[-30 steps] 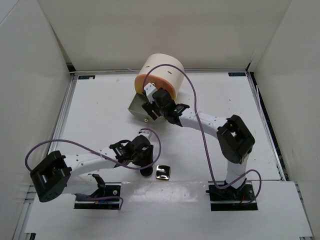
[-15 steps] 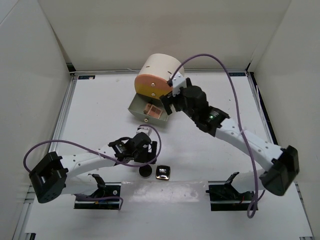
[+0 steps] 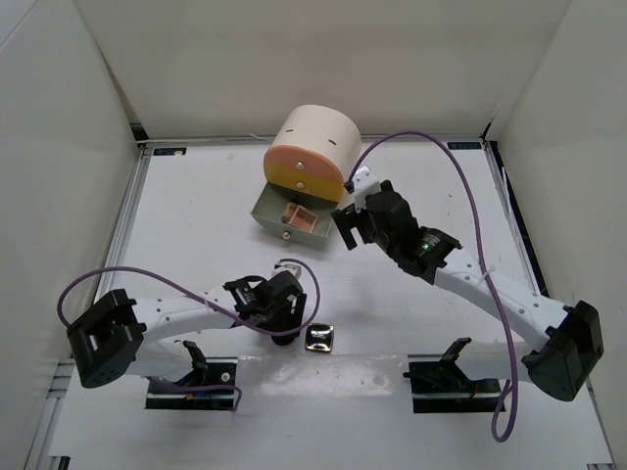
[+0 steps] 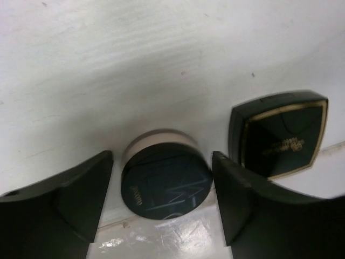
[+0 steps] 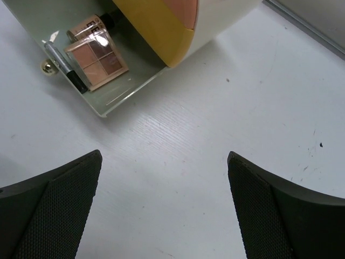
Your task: Organize the makeup
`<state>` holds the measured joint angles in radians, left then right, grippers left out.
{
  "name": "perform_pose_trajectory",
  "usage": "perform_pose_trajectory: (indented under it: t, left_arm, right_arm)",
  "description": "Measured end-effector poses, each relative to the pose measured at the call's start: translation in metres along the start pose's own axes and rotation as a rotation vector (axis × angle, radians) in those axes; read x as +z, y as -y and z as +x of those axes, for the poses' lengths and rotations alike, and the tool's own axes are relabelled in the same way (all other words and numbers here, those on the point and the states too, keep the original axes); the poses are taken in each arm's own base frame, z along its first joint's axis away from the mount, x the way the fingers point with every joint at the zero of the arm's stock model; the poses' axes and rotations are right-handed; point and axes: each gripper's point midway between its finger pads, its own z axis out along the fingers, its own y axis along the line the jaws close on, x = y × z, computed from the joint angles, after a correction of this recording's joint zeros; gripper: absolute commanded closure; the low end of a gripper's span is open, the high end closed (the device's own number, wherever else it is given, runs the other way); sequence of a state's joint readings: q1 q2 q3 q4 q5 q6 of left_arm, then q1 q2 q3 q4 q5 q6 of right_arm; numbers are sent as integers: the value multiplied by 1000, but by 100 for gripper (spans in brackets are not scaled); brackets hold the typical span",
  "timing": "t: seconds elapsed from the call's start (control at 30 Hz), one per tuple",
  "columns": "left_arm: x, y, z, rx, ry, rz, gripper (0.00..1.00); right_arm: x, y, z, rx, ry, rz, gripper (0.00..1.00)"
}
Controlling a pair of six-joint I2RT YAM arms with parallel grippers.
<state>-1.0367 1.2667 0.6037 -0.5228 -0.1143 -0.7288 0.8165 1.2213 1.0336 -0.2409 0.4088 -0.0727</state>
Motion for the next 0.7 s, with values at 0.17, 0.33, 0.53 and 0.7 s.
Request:
perform_pose_trajectory:
  t: [0.17, 0.33, 0.53, 0.7]
  left_arm:
    - [3, 0, -4, 14, -13, -71, 59]
    - [-2, -3, -6, 33, -27, -125, 64]
    - [-30, 6, -49, 30, 76, -180, 57]
    - [-58, 16, -133, -33, 315, -198, 55]
  right_arm:
    - [-6, 7, 1, 16, -2, 30, 1]
    - [-11, 15, -2, 26, 11, 62, 1]
    - [-17, 21, 2, 33, 11, 87, 1]
    - [-23, 31, 9, 64, 12, 120, 1]
